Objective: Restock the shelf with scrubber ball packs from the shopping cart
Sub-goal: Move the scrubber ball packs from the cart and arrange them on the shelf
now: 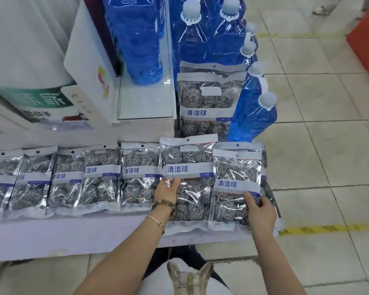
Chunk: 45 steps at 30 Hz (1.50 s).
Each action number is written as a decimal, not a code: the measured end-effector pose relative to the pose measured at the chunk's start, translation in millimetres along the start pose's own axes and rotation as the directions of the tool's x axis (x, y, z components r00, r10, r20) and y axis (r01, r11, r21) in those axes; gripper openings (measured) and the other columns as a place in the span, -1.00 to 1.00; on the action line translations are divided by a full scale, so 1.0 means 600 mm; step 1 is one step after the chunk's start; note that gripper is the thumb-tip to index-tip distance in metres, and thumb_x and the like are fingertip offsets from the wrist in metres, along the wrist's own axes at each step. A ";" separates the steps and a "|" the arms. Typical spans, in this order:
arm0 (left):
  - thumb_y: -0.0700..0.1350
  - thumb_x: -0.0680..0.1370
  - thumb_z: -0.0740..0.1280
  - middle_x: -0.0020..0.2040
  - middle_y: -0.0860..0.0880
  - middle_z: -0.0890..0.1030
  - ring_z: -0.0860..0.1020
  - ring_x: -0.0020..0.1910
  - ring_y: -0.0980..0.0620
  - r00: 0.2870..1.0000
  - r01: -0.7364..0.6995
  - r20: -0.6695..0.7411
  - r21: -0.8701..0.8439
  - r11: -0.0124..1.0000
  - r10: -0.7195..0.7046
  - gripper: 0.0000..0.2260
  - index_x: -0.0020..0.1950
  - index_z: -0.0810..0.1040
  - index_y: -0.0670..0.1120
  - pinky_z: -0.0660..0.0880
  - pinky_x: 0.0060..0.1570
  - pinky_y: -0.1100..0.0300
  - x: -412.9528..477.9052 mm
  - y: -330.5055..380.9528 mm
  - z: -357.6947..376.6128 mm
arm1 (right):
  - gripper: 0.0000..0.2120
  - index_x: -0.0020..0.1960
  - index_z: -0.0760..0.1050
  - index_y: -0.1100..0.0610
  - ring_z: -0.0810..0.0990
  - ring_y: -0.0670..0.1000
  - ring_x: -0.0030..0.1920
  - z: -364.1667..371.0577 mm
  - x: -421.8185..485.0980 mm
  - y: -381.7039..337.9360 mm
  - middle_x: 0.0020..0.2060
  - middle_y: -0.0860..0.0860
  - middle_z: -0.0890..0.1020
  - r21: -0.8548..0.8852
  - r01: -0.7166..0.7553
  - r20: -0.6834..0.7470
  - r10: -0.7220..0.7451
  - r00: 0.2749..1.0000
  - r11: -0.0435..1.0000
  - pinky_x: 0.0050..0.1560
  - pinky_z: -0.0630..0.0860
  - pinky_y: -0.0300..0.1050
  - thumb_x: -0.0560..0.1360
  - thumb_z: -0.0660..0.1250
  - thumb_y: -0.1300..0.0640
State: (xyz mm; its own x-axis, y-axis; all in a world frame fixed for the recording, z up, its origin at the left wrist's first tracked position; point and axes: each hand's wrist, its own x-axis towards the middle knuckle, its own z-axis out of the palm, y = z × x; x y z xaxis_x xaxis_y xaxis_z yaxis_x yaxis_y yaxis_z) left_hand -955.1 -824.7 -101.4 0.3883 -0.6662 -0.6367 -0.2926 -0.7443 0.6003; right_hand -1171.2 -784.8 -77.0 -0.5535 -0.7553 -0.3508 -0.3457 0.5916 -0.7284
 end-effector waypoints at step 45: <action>0.43 0.43 -0.06 0.41 -0.12 -0.44 -0.38 0.42 -0.12 0.872 -0.422 0.232 0.800 0.425 0.430 -0.23 0.44 -0.36 0.10 -0.29 0.38 -0.11 0.077 -0.082 -0.149 | -0.14 0.51 -0.27 -0.11 -0.35 0.08 0.47 0.222 -0.056 -0.047 0.47 -0.01 -0.34 -0.681 0.590 0.553 -0.224 0.802 0.434 0.41 -0.30 0.19 0.32 -0.25 -0.48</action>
State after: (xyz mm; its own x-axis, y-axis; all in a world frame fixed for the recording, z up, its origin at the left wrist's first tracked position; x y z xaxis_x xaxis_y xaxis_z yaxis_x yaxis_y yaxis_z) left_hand -844.4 -814.7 -117.3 0.0102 -0.9124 -0.4092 -0.9879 -0.0724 0.1369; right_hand -1042.2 -813.7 -123.0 0.0525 -0.8944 -0.4441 -0.9925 0.0024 -0.1222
